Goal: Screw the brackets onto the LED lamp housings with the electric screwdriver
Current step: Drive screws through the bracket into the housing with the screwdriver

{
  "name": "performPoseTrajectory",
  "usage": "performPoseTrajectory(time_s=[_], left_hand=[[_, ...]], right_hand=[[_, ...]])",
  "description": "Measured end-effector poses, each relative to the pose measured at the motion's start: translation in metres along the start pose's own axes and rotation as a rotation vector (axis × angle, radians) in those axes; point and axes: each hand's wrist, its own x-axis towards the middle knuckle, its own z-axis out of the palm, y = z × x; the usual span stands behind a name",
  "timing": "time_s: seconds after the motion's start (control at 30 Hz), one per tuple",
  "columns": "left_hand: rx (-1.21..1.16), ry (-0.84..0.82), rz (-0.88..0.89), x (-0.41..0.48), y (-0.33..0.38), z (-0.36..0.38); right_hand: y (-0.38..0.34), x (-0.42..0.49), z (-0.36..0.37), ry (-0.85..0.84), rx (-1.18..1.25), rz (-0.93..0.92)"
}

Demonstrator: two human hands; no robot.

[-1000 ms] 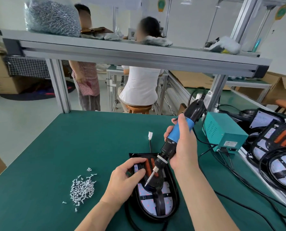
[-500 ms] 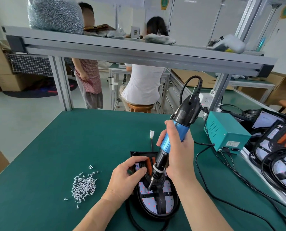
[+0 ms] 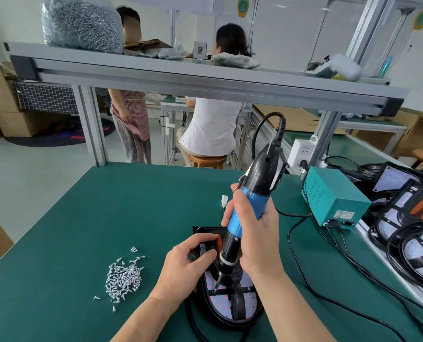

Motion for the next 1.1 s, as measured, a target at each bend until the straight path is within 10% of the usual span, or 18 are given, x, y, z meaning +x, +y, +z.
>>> performPoseTrajectory(time_s=[1.1], left_hand=[[0.117, 0.124, -0.006, -0.005, 0.017, 0.005]], right_hand=[[-0.004, -0.011, 0.016, -0.345, -0.101, 0.086]])
